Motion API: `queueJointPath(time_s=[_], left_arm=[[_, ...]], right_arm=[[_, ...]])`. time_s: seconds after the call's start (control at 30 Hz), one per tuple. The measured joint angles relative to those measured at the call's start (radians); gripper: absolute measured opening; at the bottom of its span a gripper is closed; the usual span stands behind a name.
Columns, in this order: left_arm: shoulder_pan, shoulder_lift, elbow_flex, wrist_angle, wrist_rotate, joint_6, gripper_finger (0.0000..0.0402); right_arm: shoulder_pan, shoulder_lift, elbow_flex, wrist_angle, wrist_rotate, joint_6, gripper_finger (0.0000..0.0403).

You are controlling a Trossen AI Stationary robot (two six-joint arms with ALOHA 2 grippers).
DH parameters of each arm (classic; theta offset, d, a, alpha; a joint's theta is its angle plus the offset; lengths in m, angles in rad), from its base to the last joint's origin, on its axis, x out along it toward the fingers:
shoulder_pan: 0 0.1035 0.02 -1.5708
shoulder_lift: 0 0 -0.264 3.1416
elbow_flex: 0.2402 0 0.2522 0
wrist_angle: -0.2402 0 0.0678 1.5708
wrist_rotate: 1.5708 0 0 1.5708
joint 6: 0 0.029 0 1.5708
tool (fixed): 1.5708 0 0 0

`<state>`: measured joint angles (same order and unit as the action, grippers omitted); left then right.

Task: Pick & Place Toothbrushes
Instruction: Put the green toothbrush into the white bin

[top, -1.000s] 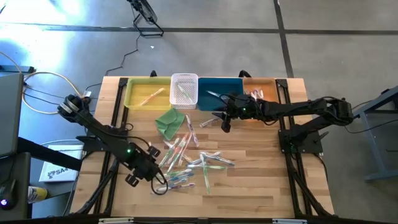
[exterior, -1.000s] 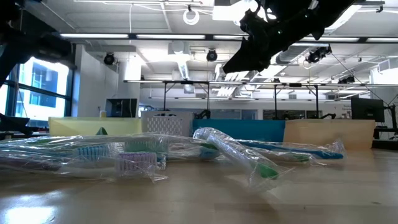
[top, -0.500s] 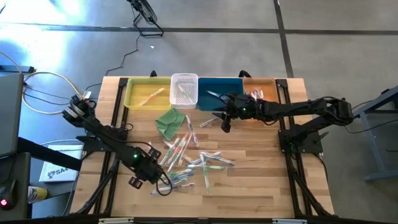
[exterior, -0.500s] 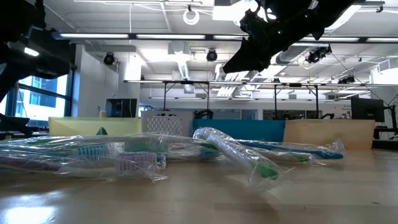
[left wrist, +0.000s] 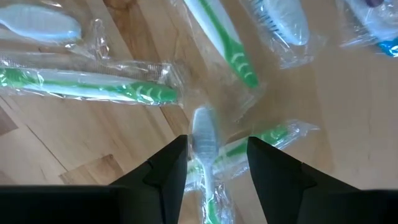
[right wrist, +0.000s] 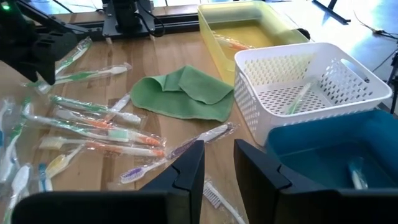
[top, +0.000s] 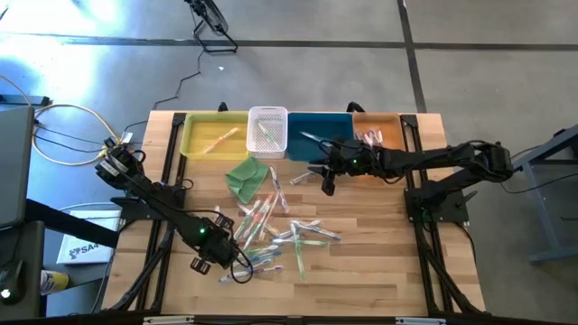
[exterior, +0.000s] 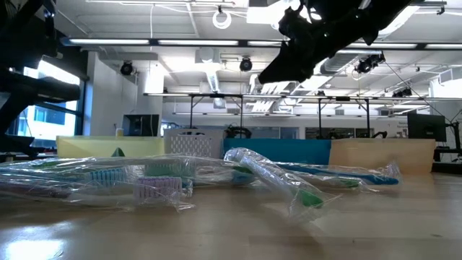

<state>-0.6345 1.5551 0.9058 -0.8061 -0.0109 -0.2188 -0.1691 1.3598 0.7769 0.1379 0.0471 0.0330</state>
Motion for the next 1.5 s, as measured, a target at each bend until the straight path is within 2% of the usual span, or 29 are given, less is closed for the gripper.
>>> queueJointPath(time_s=[0.27, 0.57, 0.8, 1.0, 1.17, 1.5], left_arm=[[0.0, 0.0, 0.0, 0.032, 0.0, -0.009, 0.0157], [0.0, 0.0, 0.0, 0.025, -0.018, -0.034, 0.0085], [0.0, 0.0, 0.0, 0.026, -0.018, -0.034, 0.0058], [-0.001, 0.0, 0.0, 0.026, -0.07, -0.033, 0.0056], [-0.001, 0.013, 0.0, 0.027, -0.072, -0.015, 0.0059], [-0.001, 0.09, 0.003, 0.034, -0.035, 0.012, 0.0116]], right_arm=[[0.006, 0.0, 0.0, 0.0, 0.003, -0.002, 0.0079], [0.006, 0.0, 0.0, -0.001, 0.003, -0.003, 0.0079], [0.006, 0.003, 0.0, -0.003, 0.002, -0.003, 0.0079], [0.006, 0.005, 0.0, -0.009, 0.002, -0.003, 0.0079], [0.006, 0.006, 0.0, -0.013, 0.002, -0.003, 0.0079], [0.006, 0.006, 0.0, -0.015, 0.002, -0.003, 0.0079]])
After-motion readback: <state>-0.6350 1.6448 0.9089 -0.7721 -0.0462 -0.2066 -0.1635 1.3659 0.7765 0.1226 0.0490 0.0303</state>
